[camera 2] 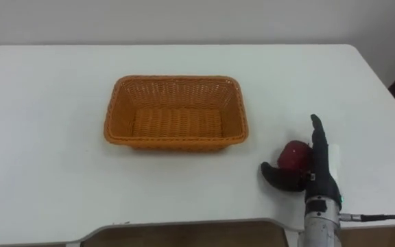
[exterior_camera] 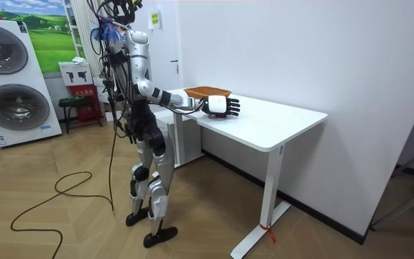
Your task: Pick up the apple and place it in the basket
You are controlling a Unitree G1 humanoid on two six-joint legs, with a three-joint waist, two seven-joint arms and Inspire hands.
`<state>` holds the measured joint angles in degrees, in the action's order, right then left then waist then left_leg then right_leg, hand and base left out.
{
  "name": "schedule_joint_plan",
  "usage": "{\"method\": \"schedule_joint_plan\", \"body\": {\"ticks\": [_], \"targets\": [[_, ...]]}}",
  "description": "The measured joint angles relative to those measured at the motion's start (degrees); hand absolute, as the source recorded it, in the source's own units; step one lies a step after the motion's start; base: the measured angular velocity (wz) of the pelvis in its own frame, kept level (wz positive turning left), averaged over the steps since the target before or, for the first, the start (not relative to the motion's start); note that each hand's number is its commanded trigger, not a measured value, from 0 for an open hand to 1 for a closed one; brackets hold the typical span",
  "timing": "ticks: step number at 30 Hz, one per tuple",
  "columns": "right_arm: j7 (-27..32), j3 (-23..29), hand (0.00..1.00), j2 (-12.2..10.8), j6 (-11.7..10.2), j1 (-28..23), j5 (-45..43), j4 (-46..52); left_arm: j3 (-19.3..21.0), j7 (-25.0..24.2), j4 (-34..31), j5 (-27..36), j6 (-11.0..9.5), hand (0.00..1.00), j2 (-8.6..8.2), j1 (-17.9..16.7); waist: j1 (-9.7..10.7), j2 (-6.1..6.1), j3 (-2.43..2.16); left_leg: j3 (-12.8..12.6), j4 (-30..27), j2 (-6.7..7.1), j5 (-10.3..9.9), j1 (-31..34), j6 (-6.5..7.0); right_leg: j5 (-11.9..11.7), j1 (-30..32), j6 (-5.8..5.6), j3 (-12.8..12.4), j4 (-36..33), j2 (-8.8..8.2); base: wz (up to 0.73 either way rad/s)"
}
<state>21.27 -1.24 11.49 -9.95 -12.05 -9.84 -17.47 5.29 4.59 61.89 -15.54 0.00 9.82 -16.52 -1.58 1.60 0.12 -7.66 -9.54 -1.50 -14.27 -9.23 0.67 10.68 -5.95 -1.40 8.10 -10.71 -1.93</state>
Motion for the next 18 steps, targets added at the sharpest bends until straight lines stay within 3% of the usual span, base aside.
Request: {"method": "schedule_joint_plan", "body": {"ticks": [8, 9, 10, 11, 14, 18], "targets": [[-0.3, 0.1, 0.00, 0.0, -0.4, -0.3, 0.0, -0.3, 0.0, 0.7, -1.3, -0.3, -0.1, 0.00, 0.00, 0.0, 0.4, -0.22, -0.09, 0.3, 0.0, -0.01, 0.0, 0.1, 0.00, 0.0, 0.0, 0.01, 0.2, -0.1, 0.03, 0.00], [-0.3, 0.1, 0.16, 0.0, -0.6, -0.4, 0.0, -0.5, 0.0, 1.1, -1.3, -0.3, -0.1, 0.00, 0.02, -0.2, 0.5, -0.17, -0.13, 0.3, 0.0, -0.02, 0.0, 0.1, 0.00, 0.0, -0.1, 0.01, 0.3, -0.1, 0.02, 0.00], [-0.3, 0.1, 0.65, 0.0, -0.7, -0.5, 0.0, -0.5, 0.0, 1.2, -1.3, -0.3, -0.1, 0.00, 0.02, -0.2, 0.5, -0.17, -0.16, 0.3, 0.0, -0.01, 0.0, 0.1, 0.00, 0.0, -0.1, 0.01, 0.3, 0.0, 0.02, 0.00], [-0.3, 0.1, 1.00, 0.0, -0.7, -0.6, 0.0, -0.5, 0.0, 1.2, -1.3, -0.3, -0.1, 0.00, 0.02, -0.2, 0.7, -0.18, -0.17, 0.3, 0.0, 0.00, 0.0, 0.1, 0.00, 0.0, -0.1, 0.01, 0.3, 0.0, 0.00, 0.00], [-0.3, 0.1, 1.00, 0.0, -1.1, -0.6, 0.0, -1.1, 0.0, 1.2, -1.3, -0.3, -0.1, 0.00, 0.02, -0.3, 0.8, -0.15, -0.19, 0.3, -0.1, 0.02, 0.0, 0.0, 0.00, 0.0, -0.2, 0.01, 0.3, 0.0, -0.02, 0.00], [1.4, 0.9, 1.00, 0.2, -3.6, -0.2, 0.0, -4.5, 0.0, 1.4, -1.2, -0.3, -0.1, 0.00, 0.03, -1.0, 1.2, -0.07, -0.33, 0.5, -0.1, 0.02, 0.0, -0.6, 0.00, 0.0, -1.0, 0.01, 0.8, 0.2, -0.07, 0.04]]}}
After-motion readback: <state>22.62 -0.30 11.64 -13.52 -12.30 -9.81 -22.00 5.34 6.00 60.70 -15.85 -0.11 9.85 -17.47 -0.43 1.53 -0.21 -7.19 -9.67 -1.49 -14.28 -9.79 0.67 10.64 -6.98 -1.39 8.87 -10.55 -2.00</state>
